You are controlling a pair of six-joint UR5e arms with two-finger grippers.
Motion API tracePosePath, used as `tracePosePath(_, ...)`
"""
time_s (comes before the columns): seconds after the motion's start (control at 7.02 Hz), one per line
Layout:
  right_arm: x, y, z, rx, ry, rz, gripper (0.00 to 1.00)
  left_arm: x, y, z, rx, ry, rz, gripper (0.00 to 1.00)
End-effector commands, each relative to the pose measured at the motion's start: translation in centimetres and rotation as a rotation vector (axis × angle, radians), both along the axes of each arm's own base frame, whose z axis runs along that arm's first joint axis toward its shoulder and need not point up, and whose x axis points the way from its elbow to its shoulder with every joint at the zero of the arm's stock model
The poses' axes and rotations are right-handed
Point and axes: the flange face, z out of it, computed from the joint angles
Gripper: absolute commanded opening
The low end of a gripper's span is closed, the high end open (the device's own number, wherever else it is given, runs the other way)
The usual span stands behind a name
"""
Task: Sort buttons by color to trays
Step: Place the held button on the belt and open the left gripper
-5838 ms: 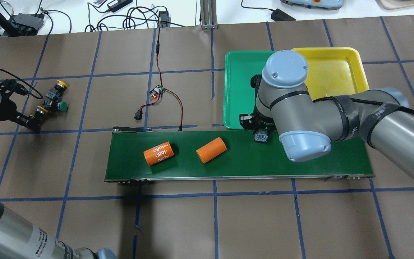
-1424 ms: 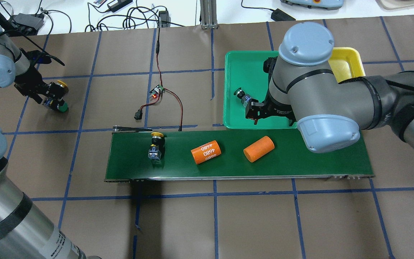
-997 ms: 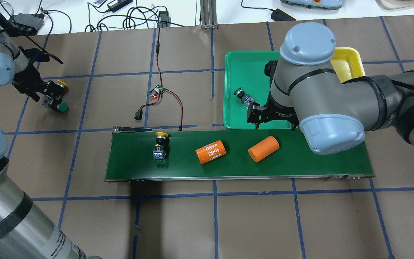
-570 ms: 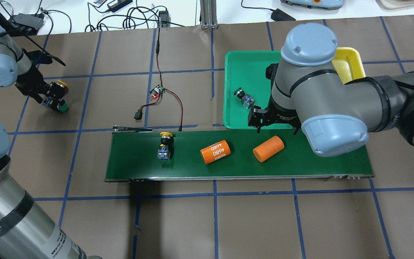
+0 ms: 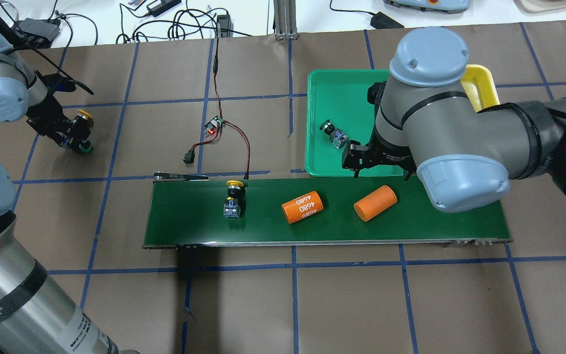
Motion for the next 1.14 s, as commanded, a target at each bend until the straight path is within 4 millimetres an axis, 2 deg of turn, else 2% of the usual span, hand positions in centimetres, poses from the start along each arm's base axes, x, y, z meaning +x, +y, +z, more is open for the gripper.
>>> tracePosePath(0.0,-0.8,-0.5,-0.2,-0.002,-0.001,-0.008,1.00,-3.2,1.6,4.3,0.043,0.025,-0.018,0.00)
tracePosePath(0.14,-0.8,-0.5,-0.2,-0.002,-0.004,-0.011,1.00,-6.2,3.4,8.1,0.061,0.053,0.036,0.00)
tracePosePath(0.28,-0.8,-0.6,-0.2,-0.002,-0.004,-0.015,1.00,-11.2,5.8,11.4,0.072,0.090,0.149,0.00)
tracePosePath(0.43,-0.8,-0.5,-0.3,-0.001,-0.002,-0.017,1.00,-18.3,8.1,14.0,0.069,0.050,0.196,0.00)
tracePosePath(0.57,-0.9,-0.5,-0.3,0.001,-0.002,-0.019,1.00,-25.3,10.9,13.4,0.105,0.031,0.267,0.00)
tracePosePath(0.71,-0.9,-0.5,-0.4,0.005,-0.002,-0.019,1.00,-29.7,14.4,12.4,0.134,0.006,0.296,0.00)
tracePosePath(1.0,-0.9,-0.4,-0.4,0.007,-0.001,-0.020,1.00,-34.2,18.4,9.7,0.082,0.010,0.244,0.00)
